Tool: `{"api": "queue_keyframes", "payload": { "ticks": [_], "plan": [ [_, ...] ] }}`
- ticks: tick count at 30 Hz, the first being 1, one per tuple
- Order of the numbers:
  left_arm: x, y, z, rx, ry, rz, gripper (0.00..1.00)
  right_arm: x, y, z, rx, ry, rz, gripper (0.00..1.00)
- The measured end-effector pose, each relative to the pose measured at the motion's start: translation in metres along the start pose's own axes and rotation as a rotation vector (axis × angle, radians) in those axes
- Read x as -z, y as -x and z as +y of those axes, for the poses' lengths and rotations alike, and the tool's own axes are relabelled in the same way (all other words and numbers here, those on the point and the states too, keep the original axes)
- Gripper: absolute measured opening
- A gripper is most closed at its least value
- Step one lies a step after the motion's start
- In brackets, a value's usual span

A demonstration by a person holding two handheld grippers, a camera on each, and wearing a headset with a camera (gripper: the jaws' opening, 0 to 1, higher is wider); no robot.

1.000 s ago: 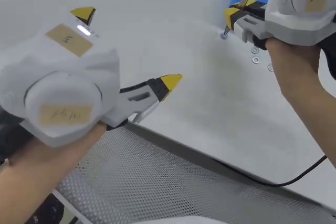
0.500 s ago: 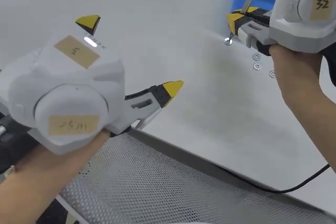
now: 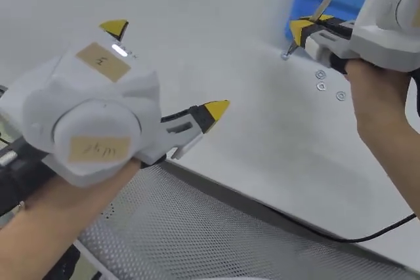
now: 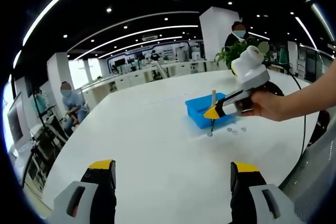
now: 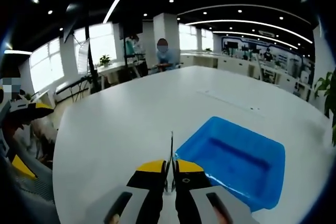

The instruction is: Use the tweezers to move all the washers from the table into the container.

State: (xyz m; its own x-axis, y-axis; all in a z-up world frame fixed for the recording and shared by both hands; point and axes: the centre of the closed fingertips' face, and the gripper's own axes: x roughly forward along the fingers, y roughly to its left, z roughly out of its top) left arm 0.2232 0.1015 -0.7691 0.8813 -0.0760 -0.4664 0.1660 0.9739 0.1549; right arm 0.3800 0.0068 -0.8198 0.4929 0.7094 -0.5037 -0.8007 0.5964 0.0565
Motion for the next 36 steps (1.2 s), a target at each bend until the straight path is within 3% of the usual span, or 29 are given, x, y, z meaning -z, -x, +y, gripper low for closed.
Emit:
{"api": "queue_keyframes", "payload": {
  "ticks": [2,5,9,15,28,36],
  "plan": [
    [-0.0002,0.0,-0.0003,0.0,0.001,-0.001,0.93,-0.0009,0.001,-0.0011,0.015,0.021,-0.012,0.03],
    [0.0005,-0.0002,-0.001,0.002,-0.002,0.003,0.92,-0.002,0.0006,-0.0024,0.016,-0.032,-0.029,0.04],
    [0.0011,-0.0005,-0.0021,0.003,-0.006,0.007,0.92,-0.0018,-0.0006,-0.0039,0.029,-0.026,-0.039,0.04],
    [0.0031,-0.0014,-0.0016,0.004,-0.01,0.012,0.92,0.0026,-0.0036,-0.0033,0.032,-0.007,-0.028,0.04],
    [0.0036,-0.002,-0.0018,0.004,-0.015,0.021,0.92,-0.0005,-0.0043,-0.0055,0.035,-0.068,-0.044,0.04],
    [0.0052,-0.0026,-0.0007,0.001,-0.019,0.028,0.92,0.0013,-0.0055,0.0005,0.025,0.021,-0.028,0.04]
  ]
}}
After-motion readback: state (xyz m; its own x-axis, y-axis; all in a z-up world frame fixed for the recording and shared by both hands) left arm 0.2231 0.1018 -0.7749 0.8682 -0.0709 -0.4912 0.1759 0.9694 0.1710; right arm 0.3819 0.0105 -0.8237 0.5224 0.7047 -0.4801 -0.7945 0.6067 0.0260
